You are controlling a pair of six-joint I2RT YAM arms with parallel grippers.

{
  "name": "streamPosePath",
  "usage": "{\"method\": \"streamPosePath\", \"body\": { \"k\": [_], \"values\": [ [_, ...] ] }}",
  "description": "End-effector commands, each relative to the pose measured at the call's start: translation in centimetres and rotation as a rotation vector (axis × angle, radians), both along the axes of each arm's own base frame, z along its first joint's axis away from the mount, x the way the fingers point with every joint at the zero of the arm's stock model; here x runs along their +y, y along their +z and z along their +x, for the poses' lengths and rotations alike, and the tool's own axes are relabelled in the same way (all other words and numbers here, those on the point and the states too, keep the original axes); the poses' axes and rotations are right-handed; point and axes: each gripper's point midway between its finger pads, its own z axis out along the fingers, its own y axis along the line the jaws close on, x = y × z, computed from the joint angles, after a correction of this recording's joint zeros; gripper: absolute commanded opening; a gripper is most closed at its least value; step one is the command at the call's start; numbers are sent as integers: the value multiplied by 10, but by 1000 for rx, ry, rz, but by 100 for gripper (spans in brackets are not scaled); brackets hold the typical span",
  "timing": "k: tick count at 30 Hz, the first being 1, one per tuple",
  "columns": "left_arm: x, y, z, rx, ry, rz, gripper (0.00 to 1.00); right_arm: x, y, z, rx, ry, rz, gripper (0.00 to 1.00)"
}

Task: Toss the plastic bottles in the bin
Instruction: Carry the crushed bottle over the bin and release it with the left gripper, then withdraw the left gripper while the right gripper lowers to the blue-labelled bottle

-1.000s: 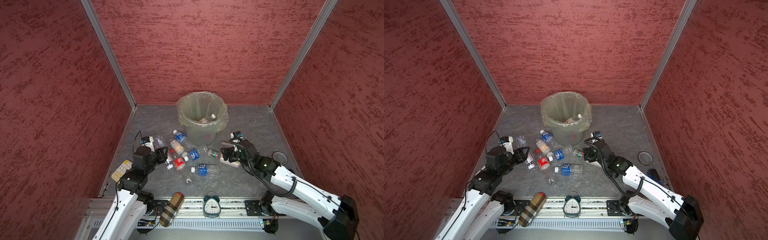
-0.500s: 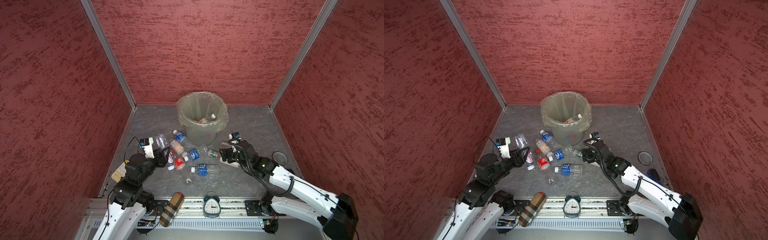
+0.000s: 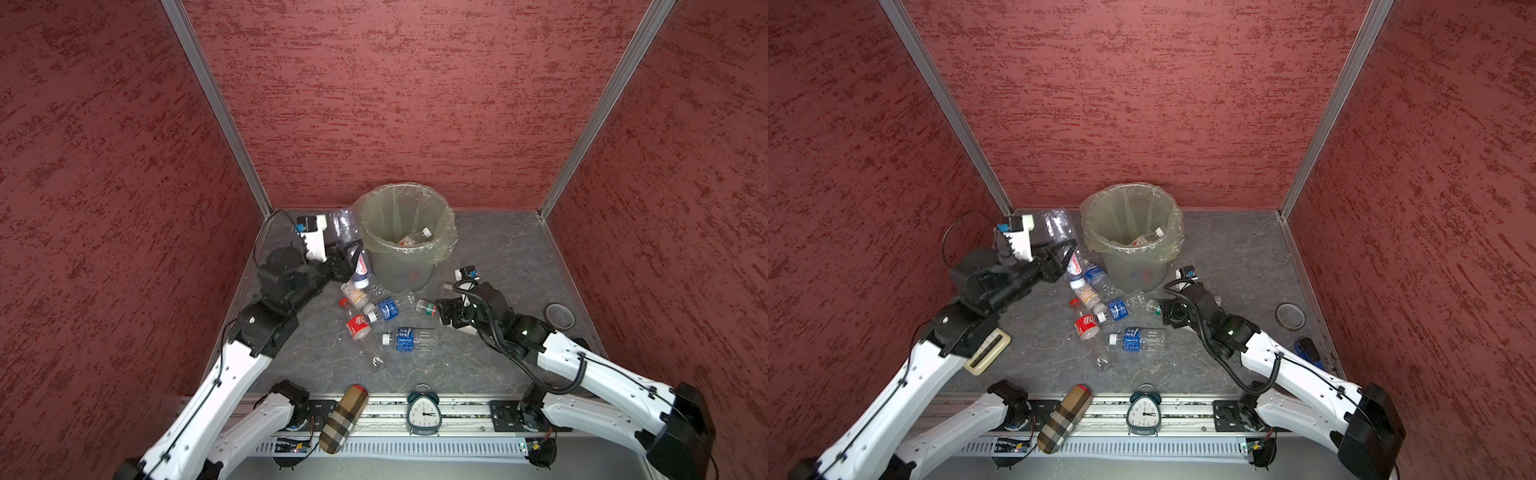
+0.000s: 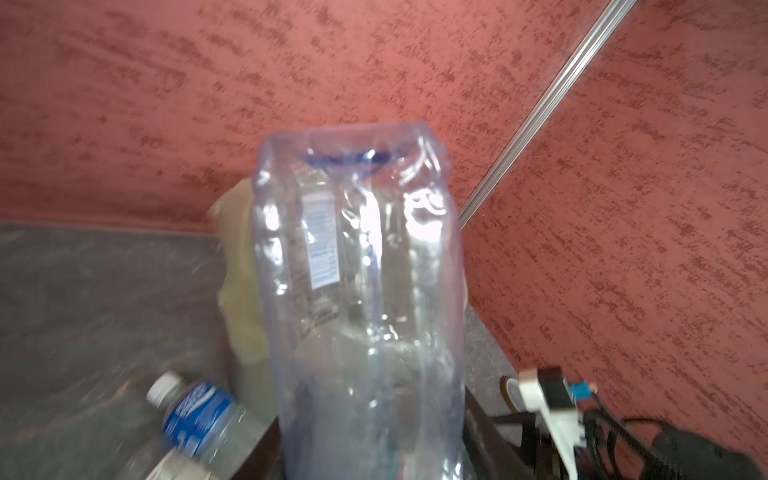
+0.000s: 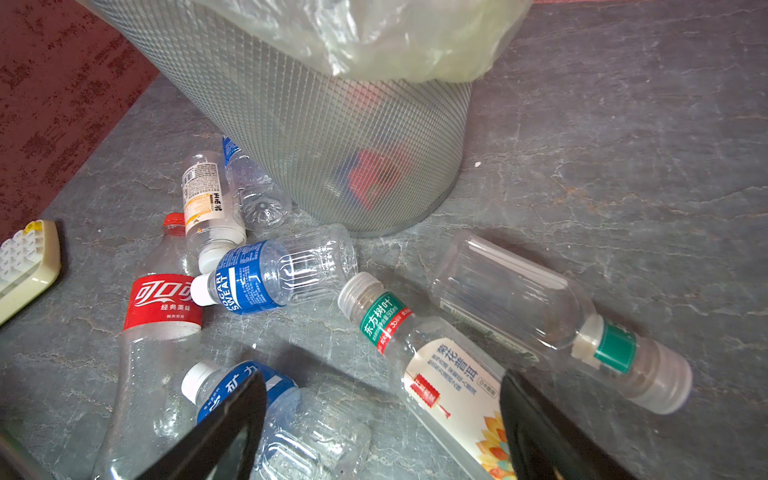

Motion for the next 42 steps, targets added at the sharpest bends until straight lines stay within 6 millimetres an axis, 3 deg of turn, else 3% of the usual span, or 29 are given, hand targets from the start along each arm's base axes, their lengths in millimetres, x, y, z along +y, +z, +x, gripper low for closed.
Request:
{"method": "streamPosePath", "body": {
  "k": [1,3,5,7,10,15,22,28,42],
  "values": [
    [-37,50,47,-133,-59,-13,55,3,8,1,-22,-24,35,88],
    [-54,49,86,-78,-56,5,76,6,9,1,-20,-23,30,88],
    [-59,46,108,-65,-22,25,99,8,10,0,-15,-19,19,90],
    [-56,48,119,-87,9,39,99,8,10,-2,-9,-13,4,91],
    [-48,56,116,-114,18,33,99,7,9,-6,-4,-2,-11,92],
    [-36,64,89,-156,26,22,99,21,5,-15,28,101,-44,92],
    [-12,47,60,-135,62,37,100,61,-24,-39,116,290,-146,94],
    [13,13,50,-40,108,19,99,88,-47,-58,154,388,-248,99],
    [51,-78,20,181,144,-35,99,99,-68,-67,197,439,-307,99]
  ]
}}
